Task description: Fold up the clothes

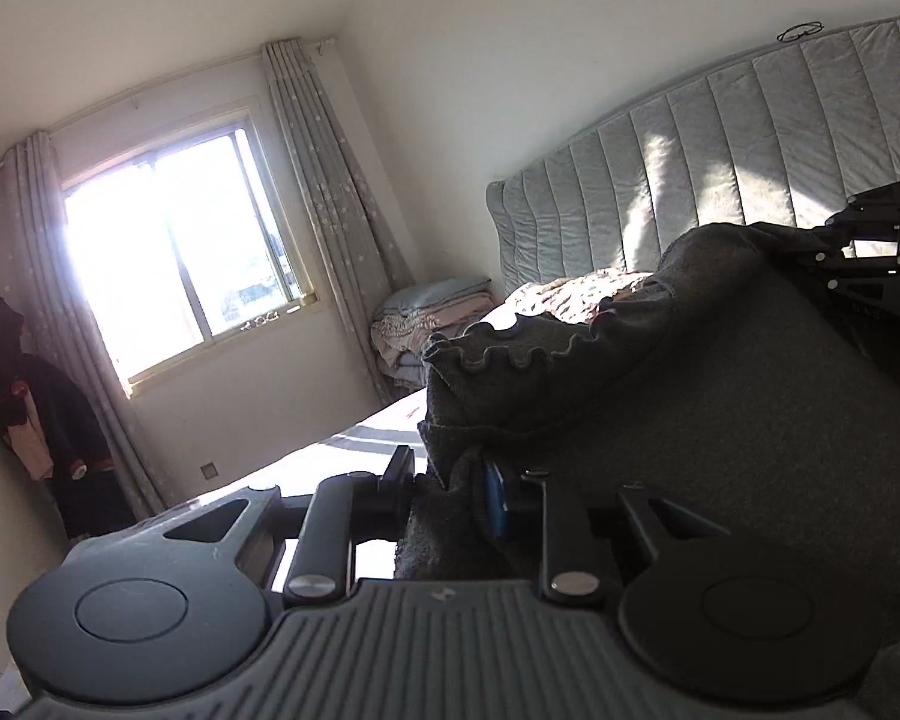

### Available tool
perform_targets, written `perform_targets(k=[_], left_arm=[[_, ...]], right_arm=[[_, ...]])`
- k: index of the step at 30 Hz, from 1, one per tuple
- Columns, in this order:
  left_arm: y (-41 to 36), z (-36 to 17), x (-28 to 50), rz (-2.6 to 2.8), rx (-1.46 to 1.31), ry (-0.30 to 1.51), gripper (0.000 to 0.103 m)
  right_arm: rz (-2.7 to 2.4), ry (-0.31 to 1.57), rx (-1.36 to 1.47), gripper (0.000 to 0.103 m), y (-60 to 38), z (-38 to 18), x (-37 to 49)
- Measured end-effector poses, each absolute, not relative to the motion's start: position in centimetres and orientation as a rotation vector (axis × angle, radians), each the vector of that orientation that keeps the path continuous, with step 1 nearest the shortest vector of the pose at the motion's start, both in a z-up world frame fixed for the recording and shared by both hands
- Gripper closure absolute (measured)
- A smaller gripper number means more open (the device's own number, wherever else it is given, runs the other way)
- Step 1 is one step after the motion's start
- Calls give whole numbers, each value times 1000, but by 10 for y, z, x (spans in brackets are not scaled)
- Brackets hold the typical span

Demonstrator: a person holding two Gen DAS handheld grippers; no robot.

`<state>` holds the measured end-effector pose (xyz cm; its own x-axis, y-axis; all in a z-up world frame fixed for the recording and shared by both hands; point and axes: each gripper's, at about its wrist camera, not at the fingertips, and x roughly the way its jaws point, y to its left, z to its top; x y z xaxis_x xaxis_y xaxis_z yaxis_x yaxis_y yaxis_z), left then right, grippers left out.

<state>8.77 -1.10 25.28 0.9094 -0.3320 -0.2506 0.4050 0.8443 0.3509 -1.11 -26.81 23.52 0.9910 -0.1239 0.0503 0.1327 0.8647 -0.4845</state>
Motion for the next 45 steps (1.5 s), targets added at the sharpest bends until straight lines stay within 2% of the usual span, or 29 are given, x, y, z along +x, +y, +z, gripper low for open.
perform_targets(k=[1,2,3,4,5,6,8,11,14,17,18,20,24,27,28,29,30,31,32,33,35,37,39,41,45], left_arm=[[-15,230,125,-327,392,305,61],[-16,208,153,-242,381,441,65],[-14,189,171,-179,373,530,70],[-7,179,168,-162,374,530,70],[0,168,164,-144,375,530,69],[10,160,159,-132,364,537,63],[38,153,139,-126,294,576,57],[75,138,102,-120,64,663,55],[77,117,62,-179,-108,754,49],[55,94,29,-240,-117,823,47],[50,85,19,-254,-101,840,42],[50,67,5,-253,-71,873,37],[52,43,3,-204,-51,935,37],[49,36,4,-207,-75,939,34],[46,37,5,-210,-74,930,35],[43,38,5,-217,-75,922,42],[39,39,5,-232,-78,919,60],[35,39,6,-249,-84,922,73],[32,38,8,-261,-89,932,90],[30,37,9,-258,-82,931,92],[25,34,10,-253,-68,930,98],[24,34,11,-246,-72,925,100],[26,37,10,-232,-88,909,100],[38,51,11,-200,-132,845,100],[81,95,15,-133,-241,691,101]], right_arm=[[-164,71,-518,88,-266,219,29],[-202,200,-566,81,-262,196,69],[-232,336,-627,79,-263,171,101],[-247,372,-652,79,-266,158,106],[-258,400,-667,75,-270,147,109],[-248,393,-625,59,-279,141,100],[-202,435,-508,41,-306,129,83],[-159,582,-352,41,-350,93,64],[-131,701,-297,42,-366,76,63],[-64,737,-275,41,-366,70,48],[-31,748,-267,41,-360,68,37],[76,758,-279,41,-348,63,19],[372,683,-522,39,-286,60,-22],[576,631,-589,39,-241,56,-54],[646,614,-601,39,-226,55,-64],[722,593,-620,39,-213,54,-76],[798,572,-639,39,-199,53,-88],[869,553,-656,39,-186,52,-98],[909,550,-666,39,-178,50,-105],[949,547,-675,39,-170,49,-111],[967,567,-711,42,-154,39,-117],[939,605,-754,51,-140,26,-116],[929,639,-727,76,-136,19,-109],[907,647,-665,93,-134,24,-104],[893,636,-457,95,-139,48,-98]])
